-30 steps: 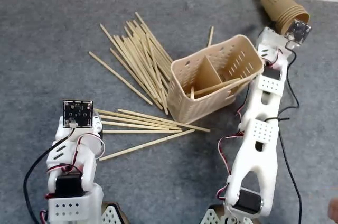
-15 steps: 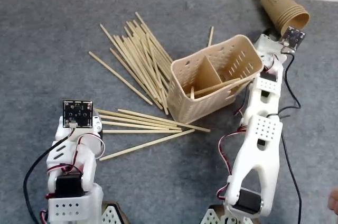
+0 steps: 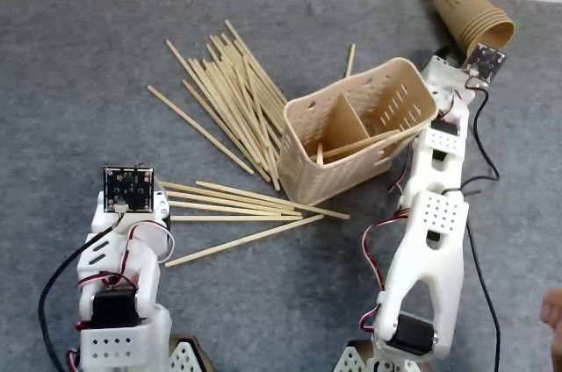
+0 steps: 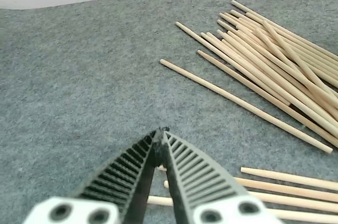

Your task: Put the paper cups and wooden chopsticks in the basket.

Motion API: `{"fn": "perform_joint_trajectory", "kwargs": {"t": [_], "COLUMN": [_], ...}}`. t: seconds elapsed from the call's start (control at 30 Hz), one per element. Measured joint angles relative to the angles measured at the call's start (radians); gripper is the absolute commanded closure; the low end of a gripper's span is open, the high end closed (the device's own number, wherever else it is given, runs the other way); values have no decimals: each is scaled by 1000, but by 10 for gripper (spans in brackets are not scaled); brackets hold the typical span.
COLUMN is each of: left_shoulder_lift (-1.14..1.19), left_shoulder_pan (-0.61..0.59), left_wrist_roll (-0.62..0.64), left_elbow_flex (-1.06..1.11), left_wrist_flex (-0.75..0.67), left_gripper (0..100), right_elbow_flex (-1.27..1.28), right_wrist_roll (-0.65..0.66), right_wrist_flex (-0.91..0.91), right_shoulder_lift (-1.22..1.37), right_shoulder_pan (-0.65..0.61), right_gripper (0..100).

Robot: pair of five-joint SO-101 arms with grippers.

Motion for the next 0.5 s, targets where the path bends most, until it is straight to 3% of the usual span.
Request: {"fn": "perform_joint_trajectory", "kwargs": {"t": [0.13,0.3,0.5], "left_shoulder_lift": [0,0,0], "left_shoulder_pan": [0,0,0], "left_wrist_roll": [0,0,0], "left_elbow_flex": [0,0,0], "left_wrist_flex": [0,0,0], "left_gripper": [989,989,989], "right_elbow_flex": [-3,-3,-3], "right_wrist_roll": [0,0,2], "right_wrist_flex": [0,0,0], "right_shoulder_lift": [0,0,0], "right_shoulder_pan": [0,0,0], "right_gripper": [797,962,992]}}
